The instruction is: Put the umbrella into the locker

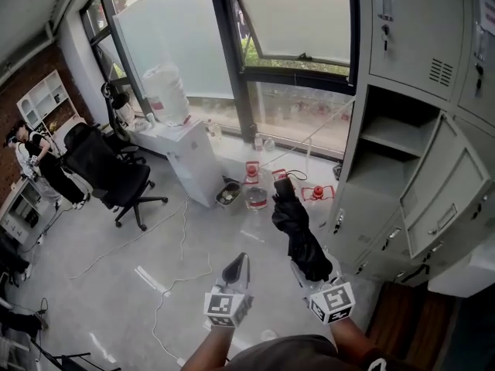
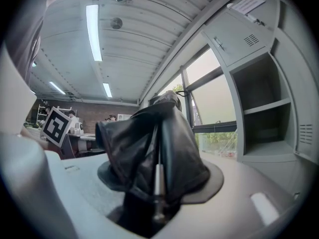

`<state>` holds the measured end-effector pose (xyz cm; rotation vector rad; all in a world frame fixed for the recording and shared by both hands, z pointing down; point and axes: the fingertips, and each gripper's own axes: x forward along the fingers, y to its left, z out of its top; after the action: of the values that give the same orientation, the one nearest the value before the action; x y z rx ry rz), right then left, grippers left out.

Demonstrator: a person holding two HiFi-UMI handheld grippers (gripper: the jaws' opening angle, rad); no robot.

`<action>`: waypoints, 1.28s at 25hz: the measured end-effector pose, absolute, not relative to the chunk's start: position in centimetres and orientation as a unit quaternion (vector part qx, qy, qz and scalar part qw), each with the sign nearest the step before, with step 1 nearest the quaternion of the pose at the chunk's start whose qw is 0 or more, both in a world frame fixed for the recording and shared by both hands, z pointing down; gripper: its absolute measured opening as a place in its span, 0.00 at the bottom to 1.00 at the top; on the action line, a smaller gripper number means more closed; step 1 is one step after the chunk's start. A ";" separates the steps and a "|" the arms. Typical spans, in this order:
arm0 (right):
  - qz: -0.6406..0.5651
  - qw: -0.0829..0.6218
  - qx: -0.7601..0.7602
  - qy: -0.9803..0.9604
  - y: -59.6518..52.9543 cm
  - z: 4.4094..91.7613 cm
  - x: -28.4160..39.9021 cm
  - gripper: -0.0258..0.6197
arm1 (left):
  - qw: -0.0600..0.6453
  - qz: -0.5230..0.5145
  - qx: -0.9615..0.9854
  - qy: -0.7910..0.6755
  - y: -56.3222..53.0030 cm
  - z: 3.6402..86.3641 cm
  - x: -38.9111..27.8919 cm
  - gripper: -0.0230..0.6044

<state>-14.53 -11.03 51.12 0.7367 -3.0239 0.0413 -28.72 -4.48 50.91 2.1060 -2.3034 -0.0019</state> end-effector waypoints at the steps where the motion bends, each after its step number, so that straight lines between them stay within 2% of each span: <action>1: 0.015 0.013 0.243 -0.970 -11.1 51.1 -14.6 0.42 | 0.010 -0.001 0.680 -0.733 -4.8 51.0 -28.9 0.04; 13: 0.010 0.028 0.342 -0.939 -13.2 51.6 -11.2 0.42 | 0.014 0.001 0.739 -0.673 -8.2 51.4 -27.9 0.04; 32: 0.024 0.022 0.423 -0.906 -26.5 51.8 -1.1 0.42 | 0.021 0.015 0.779 -0.627 -22.2 51.8 -19.0 0.04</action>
<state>-1.08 -26.49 51.82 1.3107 -2.8051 0.0732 -18.96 -22.17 51.83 2.4145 -1.9424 0.0459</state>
